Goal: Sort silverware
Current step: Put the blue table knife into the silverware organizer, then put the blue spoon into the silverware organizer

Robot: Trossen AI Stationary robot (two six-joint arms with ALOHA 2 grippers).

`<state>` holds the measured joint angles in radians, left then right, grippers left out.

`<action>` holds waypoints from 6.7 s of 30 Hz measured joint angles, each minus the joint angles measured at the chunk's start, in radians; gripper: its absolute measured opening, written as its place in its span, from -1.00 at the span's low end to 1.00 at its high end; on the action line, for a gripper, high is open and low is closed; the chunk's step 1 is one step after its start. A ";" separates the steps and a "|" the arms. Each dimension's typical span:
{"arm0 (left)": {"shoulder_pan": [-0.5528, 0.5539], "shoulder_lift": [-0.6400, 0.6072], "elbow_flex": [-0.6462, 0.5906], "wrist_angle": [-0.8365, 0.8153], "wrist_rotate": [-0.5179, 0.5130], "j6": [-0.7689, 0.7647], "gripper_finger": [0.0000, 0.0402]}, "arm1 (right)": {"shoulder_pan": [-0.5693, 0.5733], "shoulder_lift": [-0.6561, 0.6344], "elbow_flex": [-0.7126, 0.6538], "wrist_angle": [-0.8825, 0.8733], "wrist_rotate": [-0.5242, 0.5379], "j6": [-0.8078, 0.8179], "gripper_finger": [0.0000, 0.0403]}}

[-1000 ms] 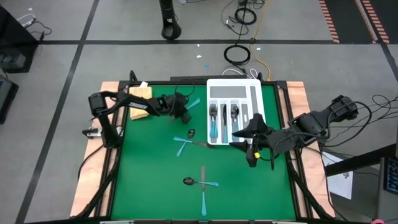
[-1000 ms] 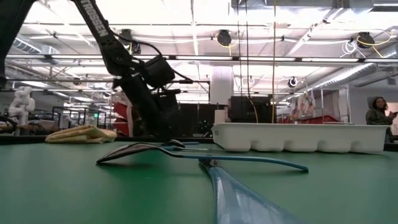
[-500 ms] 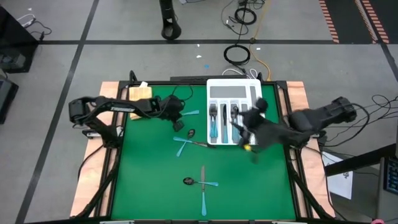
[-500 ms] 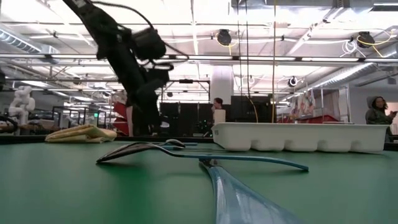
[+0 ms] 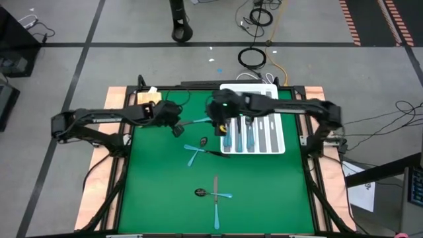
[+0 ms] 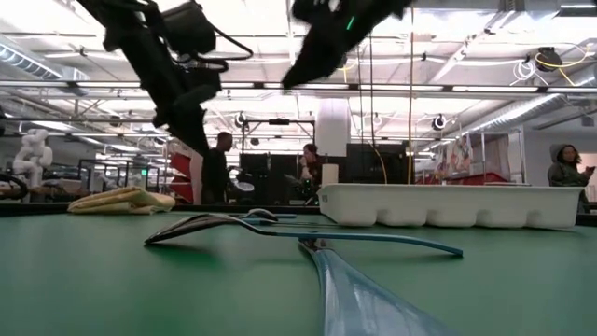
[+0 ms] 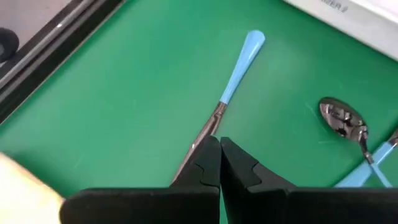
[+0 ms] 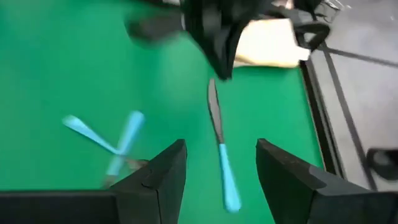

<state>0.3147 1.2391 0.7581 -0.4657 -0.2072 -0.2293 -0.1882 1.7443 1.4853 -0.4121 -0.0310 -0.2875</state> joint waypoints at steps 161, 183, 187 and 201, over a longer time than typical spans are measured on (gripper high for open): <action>0.028 0.252 -0.167 0.710 0.242 -0.133 -0.99 | 0.157 0.010 0.436 -0.741 0.398 0.765 -1.00; -0.132 0.335 -0.179 0.534 0.086 -0.212 -1.00 | 0.265 -0.048 0.436 -0.752 0.454 0.793 -1.00; -0.170 0.371 -0.178 0.498 0.069 -0.260 -1.00 | 0.275 -0.048 0.436 -0.751 0.453 0.800 -1.00; -0.397 0.377 -0.170 0.311 -0.008 -0.423 -1.00 | 0.308 -0.025 0.438 -0.835 0.446 0.799 -1.00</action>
<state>-0.0818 1.6165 0.5884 -0.1547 -0.2156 -0.6523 0.1200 1.7197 1.9232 -1.2473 0.4149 0.5114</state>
